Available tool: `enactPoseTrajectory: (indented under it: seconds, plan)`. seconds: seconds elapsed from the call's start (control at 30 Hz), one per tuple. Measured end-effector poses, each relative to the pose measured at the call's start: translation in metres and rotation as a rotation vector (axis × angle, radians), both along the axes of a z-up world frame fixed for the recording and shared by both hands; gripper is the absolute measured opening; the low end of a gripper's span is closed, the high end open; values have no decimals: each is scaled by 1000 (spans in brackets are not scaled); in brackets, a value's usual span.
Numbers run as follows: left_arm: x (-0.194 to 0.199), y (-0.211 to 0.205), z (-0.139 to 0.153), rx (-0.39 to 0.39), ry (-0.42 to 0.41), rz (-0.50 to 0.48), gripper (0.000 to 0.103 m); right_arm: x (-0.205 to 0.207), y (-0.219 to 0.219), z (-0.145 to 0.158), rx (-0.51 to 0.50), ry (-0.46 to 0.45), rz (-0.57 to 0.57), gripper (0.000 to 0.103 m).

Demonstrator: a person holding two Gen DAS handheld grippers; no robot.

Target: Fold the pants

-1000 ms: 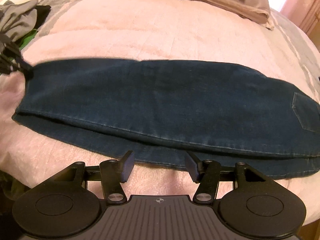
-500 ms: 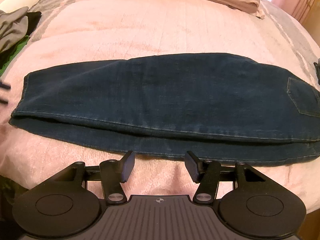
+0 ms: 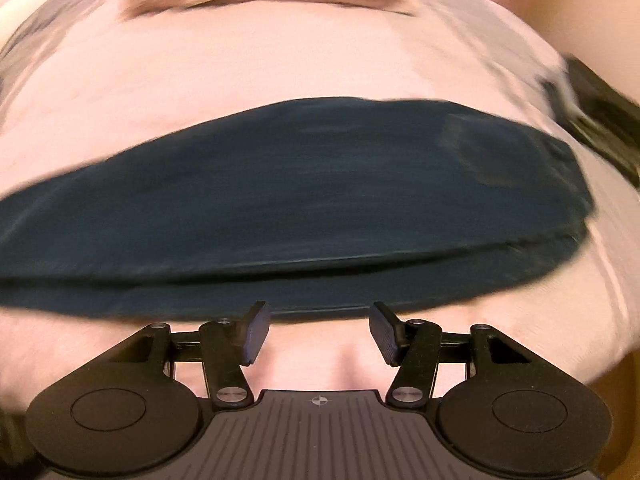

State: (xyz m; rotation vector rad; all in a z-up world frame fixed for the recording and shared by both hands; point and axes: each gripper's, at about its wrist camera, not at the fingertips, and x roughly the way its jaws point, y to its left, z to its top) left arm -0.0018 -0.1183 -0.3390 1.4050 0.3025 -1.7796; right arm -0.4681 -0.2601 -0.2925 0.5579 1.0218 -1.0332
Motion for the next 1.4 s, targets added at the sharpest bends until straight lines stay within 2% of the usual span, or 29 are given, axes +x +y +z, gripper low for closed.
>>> enactPoseTrajectory:
  seconds: [0.13, 0.27, 0.5, 0.6, 0.67, 0.77, 0.8, 0.83, 0.87, 0.97, 1.0, 1.1, 1.27, 1.3, 1.4]
  plan:
    - [-26, -2, 23, -34, -12, 9, 19, -55, -48, 6, -11, -79, -135, 53]
    - [-85, -16, 36, -94, 1, -9, 20, -105, -95, 0, -2, -154, -232, 53]
    - [-219, -84, 11, -175, -20, -76, 25, -175, -148, -6, 33, -292, -315, 53]
    - [-254, -100, -13, -190, -111, -132, 26, -193, -161, -6, 58, -336, -305, 53]
    - [-265, -104, -25, -189, -173, -150, 26, -204, -169, -7, 59, -344, -299, 53]
    - [-272, -106, -32, -179, -220, -178, 26, -227, -182, -10, 54, -365, -335, 53]
    - [-273, -106, -33, -173, -231, -183, 22, -234, -187, -11, 53, -371, -356, 53]
    - [-273, -107, -32, -163, -230, -183, 12, -240, -192, -12, 52, -382, -373, 53]
    - [-274, -109, -32, -152, -228, -183, 9, -247, -197, -13, 47, -398, -388, 53]
    - [-277, -107, -29, -151, -211, -186, 8, -261, -216, -15, 20, -424, -422, 53]
    - [-279, -108, -29, -138, -202, -184, 11, -264, -222, -17, 16, -439, -435, 53]
    - [-283, -111, -32, -145, -204, -197, 34, -272, -238, -28, 33, -493, -479, 53]
    - [-287, -116, -44, -157, -281, -235, 38, -282, -251, -39, 56, -611, -545, 51]
    - [-287, -119, -47, -155, -298, -239, 37, -284, -252, -40, 60, -619, -562, 49]
    - [-286, -125, -46, -119, -287, -227, 3, -291, -253, -40, 80, -612, -627, 21]
